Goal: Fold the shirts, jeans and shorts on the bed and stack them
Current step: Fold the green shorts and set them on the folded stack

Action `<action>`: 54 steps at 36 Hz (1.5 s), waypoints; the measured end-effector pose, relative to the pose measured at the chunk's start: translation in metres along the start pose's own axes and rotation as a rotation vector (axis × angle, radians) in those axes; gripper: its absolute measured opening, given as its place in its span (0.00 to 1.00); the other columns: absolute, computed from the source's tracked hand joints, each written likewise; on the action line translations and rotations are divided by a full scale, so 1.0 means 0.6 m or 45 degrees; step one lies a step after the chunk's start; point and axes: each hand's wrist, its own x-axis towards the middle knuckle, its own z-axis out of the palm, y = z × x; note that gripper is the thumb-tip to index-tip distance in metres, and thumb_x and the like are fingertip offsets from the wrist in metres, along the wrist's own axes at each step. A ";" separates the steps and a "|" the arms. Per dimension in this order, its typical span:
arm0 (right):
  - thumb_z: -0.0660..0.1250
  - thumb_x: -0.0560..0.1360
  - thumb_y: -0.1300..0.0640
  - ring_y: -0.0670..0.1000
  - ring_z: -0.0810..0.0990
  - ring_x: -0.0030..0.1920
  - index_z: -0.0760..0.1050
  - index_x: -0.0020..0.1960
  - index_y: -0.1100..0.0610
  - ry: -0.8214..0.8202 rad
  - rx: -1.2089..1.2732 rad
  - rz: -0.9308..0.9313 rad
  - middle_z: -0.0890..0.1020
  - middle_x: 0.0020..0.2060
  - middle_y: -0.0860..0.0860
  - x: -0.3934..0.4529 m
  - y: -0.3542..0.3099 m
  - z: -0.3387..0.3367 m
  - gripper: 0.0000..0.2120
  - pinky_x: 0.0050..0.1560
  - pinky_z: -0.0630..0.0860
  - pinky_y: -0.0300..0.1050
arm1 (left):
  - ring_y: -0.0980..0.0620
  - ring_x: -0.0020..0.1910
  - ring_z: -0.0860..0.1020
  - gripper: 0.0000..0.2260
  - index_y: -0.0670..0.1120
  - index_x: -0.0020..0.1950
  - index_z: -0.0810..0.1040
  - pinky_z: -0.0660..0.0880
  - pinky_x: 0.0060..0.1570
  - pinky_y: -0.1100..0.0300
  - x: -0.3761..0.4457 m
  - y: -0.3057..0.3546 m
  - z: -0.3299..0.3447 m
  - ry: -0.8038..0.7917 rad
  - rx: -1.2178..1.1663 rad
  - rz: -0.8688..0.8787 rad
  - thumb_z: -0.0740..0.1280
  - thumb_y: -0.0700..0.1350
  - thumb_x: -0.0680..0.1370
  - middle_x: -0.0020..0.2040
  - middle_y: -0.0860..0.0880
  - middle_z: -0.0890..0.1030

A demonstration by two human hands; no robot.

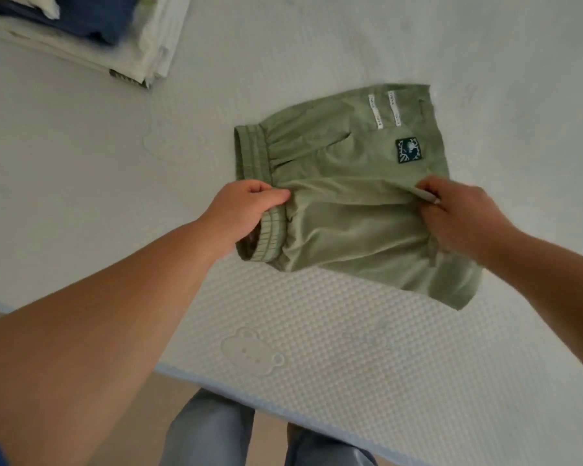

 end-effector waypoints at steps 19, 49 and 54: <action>0.68 0.71 0.57 0.60 0.73 0.58 0.68 0.68 0.50 0.098 -0.095 0.082 0.75 0.59 0.56 0.284 -0.046 0.016 0.25 0.53 0.68 0.48 | 0.47 0.49 0.82 0.17 0.45 0.55 0.78 0.78 0.53 0.46 0.138 0.009 -0.025 0.266 -0.425 -0.035 0.72 0.36 0.67 0.50 0.45 0.83; 0.63 0.72 0.58 0.60 0.65 0.65 0.67 0.67 0.55 0.380 -0.434 -0.196 0.68 0.65 0.58 0.338 -0.019 0.000 0.23 0.64 0.63 0.55 | 0.49 0.57 0.73 0.14 0.49 0.60 0.73 0.64 0.50 0.60 0.194 0.024 -0.050 0.456 0.742 0.361 0.66 0.49 0.76 0.56 0.49 0.75; 0.60 0.76 0.54 0.60 0.67 0.64 0.68 0.68 0.52 0.221 -0.715 -0.300 0.72 0.63 0.57 0.360 -0.018 -0.012 0.21 0.64 0.61 0.56 | 0.49 0.56 0.73 0.21 0.53 0.65 0.74 0.64 0.51 0.59 0.191 0.030 -0.059 0.326 0.906 0.400 0.66 0.58 0.74 0.55 0.47 0.74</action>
